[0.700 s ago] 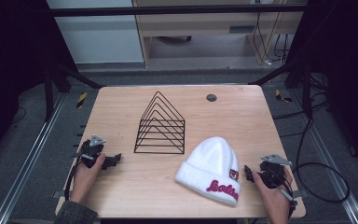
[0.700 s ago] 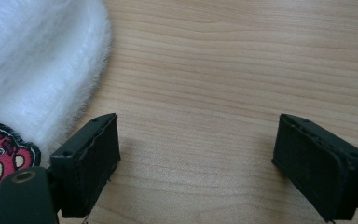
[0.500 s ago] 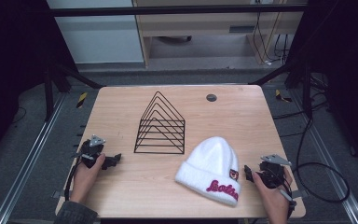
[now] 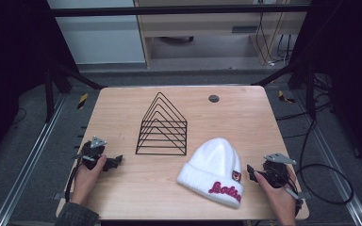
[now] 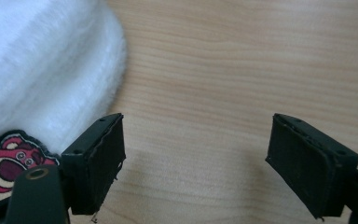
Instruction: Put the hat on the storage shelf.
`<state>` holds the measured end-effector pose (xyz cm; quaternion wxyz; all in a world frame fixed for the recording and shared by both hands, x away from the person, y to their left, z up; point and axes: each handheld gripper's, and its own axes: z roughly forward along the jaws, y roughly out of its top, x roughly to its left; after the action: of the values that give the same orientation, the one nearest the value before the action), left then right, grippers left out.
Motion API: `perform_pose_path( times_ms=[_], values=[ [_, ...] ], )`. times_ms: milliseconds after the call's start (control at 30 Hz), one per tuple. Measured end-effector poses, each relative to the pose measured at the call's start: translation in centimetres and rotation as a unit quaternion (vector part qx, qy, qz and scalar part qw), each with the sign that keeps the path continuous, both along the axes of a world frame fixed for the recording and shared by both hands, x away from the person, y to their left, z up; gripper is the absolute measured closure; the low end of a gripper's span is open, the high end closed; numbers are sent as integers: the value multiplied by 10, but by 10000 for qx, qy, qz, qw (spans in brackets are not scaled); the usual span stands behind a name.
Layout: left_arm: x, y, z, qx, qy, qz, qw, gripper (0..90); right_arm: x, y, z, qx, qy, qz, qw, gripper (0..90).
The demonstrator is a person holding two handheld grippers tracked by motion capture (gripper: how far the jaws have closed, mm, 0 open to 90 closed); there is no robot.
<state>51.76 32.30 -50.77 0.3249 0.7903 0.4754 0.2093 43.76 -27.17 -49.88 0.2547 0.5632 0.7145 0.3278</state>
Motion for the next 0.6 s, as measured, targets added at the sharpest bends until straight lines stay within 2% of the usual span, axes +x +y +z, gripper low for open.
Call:
perform_pose_path(
  times_ms=[167, 200, 267, 300, 367, 600],
  values=[
    [0, 0, 0, -7, 4, 4, 10000, 0, 10, 10, 24, -65, -6, 310, 9995, 258],
    [0, 0, 0, -7, 4, 4, 10000, 0, 10, 10, 24, -65, -6, 310, 9995, 258],
    [0, 0, 0, -13, 2, 3, 10000, 0, 17, 17, 39, -171, 33, 544, 9984, 320],
    [0, 0, 0, -13, 2, 3, 10000, 0, 17, 17, 39, -171, 33, 544, 9984, 320],
    [0, 0, 0, -3, -5, -13, 10000, 0, 27, 27, 52, -226, 163, 800, 9964, 375],
    [0, 0, 0, -17, 2, -23, 10000, 0, 52, 46, 62, -323, 441, 1315, 9898, 447]
  ],
)
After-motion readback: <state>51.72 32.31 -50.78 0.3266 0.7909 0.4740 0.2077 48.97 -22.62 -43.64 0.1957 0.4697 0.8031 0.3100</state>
